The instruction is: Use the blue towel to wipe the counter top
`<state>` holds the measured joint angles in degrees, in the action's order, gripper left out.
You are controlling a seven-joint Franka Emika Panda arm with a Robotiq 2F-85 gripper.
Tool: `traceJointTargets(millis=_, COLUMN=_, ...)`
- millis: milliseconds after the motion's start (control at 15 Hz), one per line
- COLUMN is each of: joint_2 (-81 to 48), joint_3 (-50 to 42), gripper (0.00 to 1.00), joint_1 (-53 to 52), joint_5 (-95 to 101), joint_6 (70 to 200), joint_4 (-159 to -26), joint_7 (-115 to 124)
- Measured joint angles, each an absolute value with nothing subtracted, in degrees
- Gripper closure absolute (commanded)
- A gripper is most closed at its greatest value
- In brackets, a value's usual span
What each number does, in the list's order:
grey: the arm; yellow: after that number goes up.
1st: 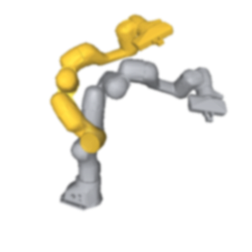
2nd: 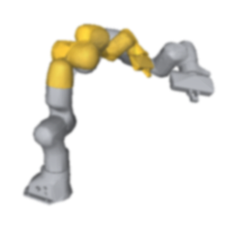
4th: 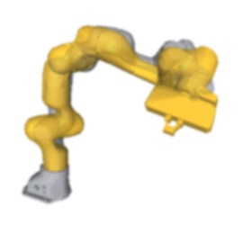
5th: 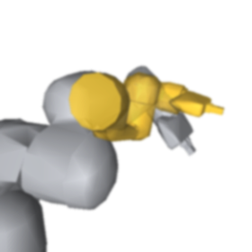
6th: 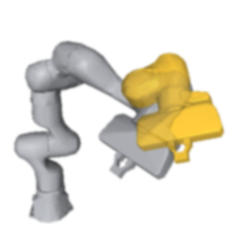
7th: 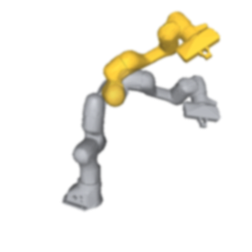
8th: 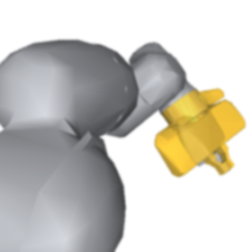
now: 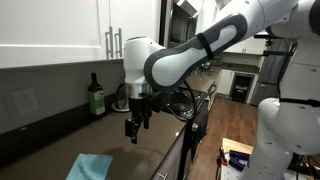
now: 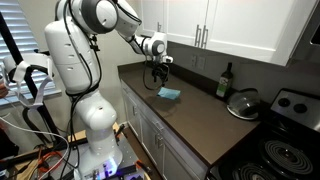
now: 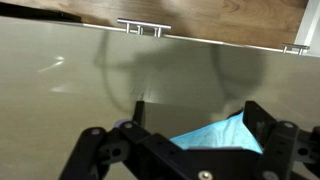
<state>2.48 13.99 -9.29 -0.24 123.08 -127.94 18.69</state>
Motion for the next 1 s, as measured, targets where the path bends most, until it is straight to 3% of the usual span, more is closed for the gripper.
traceJointTargets(millis=1000, joint_2=-17.1, joint_3=11.8, gripper=0.0, joint_1=-14.3, joint_5=0.8, joint_6=134.0, joint_4=-114.6, joint_7=18.7)
